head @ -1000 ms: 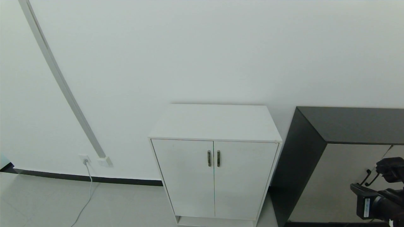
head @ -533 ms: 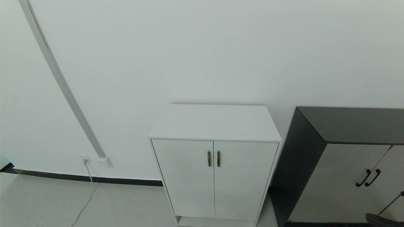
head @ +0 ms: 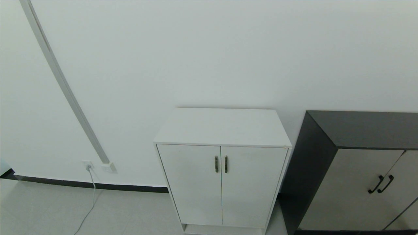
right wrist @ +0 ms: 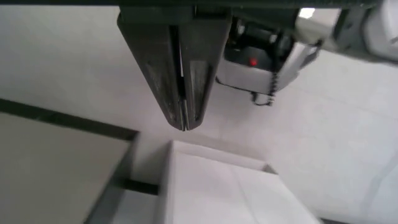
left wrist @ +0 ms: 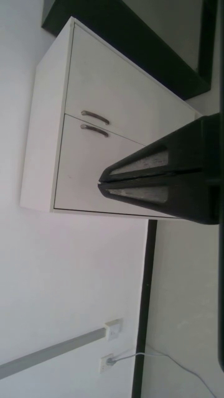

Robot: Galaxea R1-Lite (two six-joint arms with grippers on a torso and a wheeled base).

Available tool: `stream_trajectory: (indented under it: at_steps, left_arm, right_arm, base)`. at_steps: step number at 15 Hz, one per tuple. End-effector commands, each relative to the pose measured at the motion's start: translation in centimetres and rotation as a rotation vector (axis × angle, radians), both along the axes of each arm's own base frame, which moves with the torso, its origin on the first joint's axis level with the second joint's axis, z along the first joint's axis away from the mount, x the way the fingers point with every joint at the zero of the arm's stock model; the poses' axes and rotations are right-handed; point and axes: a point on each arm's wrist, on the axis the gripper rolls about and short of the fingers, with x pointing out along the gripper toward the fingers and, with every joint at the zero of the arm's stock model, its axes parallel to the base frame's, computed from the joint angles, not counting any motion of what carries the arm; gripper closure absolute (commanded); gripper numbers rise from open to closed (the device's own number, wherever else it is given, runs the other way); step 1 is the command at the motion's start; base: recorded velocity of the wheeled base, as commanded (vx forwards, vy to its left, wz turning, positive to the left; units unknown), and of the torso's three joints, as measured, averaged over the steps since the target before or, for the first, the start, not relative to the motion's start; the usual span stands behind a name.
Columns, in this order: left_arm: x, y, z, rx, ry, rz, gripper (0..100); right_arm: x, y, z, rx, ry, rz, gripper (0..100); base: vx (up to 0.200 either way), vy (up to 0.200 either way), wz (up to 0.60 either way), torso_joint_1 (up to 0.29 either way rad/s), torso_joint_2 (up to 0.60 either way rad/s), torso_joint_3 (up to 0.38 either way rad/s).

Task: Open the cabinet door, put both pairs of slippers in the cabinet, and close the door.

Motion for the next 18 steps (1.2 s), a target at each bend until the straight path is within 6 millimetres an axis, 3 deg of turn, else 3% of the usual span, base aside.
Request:
stream_trajectory:
  at_steps: [1,10,14,18]
  left_arm:
    - [0.0,0.0,0.0,0.000,0.001,0.001,100]
    - [0.0,0.0,0.0,0.001,0.001,-0.001,100]
    - [0.0,0.0,0.0,0.000,0.001,0.001,100]
    - [0.0,0.0,0.0,0.000,0.001,0.001,100]
  right_arm:
    - [-0.6,-0.1,0.2,0.018,-0.056,0.011,100]
    - [-2.0,-0.3,-0.7,0.013,-0.029,0.053,100]
    - [-2.0,-0.4,-1.1,-0.100,0.006,0.087,100]
    - [-2.4,-0.7,-0.9,-0.073,-0.054,-0.060,100]
  base:
    - [0.000,0.000,0.00,0.000,0.00,0.000]
    - [0.000,0.000,0.00,0.000,0.00,0.000]
    - [0.000,0.000,0.00,0.000,0.00,0.000]
    - [0.000,0.000,0.00,0.000,0.00,0.000]
